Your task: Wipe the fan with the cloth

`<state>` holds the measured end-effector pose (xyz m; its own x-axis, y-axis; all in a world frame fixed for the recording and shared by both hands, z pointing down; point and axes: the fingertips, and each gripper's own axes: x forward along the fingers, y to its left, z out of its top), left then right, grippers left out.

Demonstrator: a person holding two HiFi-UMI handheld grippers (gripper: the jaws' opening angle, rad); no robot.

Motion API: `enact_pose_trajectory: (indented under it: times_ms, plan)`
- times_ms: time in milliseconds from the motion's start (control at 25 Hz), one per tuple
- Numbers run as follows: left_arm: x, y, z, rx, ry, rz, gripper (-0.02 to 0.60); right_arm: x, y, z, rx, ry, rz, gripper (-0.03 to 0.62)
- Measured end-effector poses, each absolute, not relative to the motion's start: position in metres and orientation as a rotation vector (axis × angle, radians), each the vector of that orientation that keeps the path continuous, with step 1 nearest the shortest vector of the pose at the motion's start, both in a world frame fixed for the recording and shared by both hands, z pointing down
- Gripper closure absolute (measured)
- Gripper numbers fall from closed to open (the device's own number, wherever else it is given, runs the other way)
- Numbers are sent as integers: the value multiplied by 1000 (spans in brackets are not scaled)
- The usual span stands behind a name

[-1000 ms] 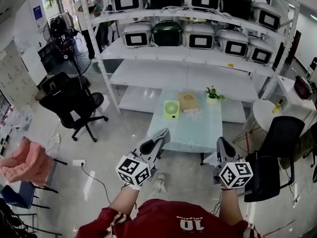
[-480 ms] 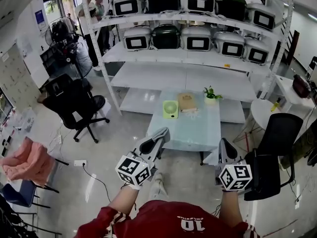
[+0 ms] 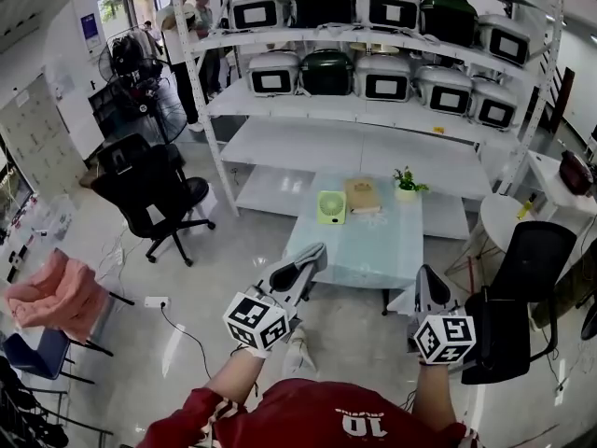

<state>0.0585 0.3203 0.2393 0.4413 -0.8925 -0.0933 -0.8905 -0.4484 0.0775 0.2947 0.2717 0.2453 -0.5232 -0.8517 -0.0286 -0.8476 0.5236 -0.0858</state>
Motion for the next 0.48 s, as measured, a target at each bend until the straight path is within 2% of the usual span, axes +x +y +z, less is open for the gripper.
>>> enact_pose_trajectory:
  times_ms: [480]
  plan:
    - [52, 331, 245, 2633, -1669, -188, 555, 289, 279, 250, -1477, 2716, -108, 591]
